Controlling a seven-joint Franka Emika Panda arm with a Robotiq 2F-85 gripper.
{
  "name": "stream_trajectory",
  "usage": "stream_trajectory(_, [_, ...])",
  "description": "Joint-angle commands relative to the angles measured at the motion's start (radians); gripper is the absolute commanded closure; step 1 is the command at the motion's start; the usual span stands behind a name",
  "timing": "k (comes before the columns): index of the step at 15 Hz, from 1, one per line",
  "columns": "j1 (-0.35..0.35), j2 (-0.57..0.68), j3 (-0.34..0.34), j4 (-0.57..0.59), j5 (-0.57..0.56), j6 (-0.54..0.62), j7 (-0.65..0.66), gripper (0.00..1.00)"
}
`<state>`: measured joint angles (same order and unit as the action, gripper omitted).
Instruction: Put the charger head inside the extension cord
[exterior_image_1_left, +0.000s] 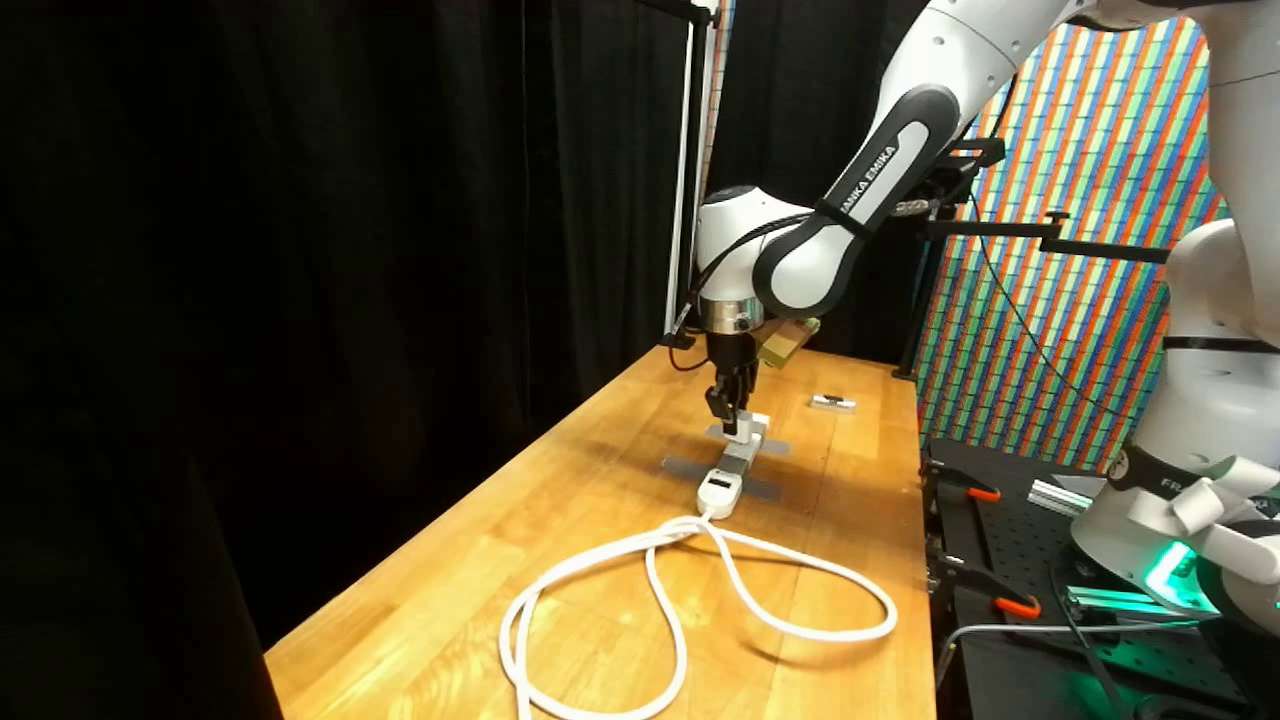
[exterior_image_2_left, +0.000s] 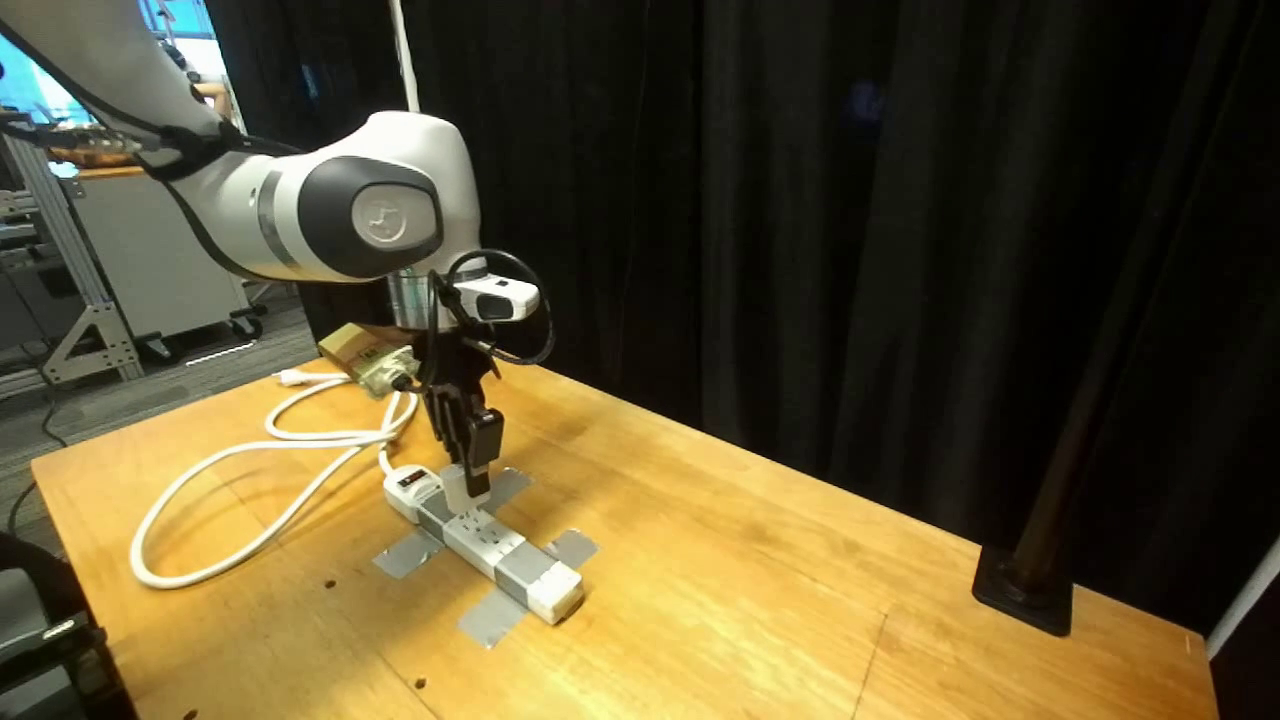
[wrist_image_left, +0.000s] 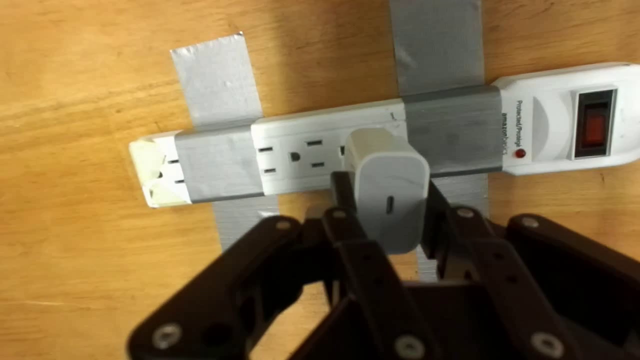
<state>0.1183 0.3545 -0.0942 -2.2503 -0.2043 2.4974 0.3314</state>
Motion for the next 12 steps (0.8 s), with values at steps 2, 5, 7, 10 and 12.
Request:
stream_trajectory(2, [-0.013,0.026,0.0,0.027,0.001,0.007,-0.015,0.81])
stream_trajectory(5, [-0.021,0.039,0.004,0.025,0.011,0.024,-0.026,0.8])
stream_trajectory(7, [-0.027,0.044,0.009,0.024,0.022,0.029,-0.036,0.81])
stream_trajectory(10, [-0.048,0.043,0.029,0.016,0.068,0.044,-0.073,0.81])
stream_trajectory(12, [-0.063,0.048,0.042,0.014,0.104,0.052,-0.104,0.81])
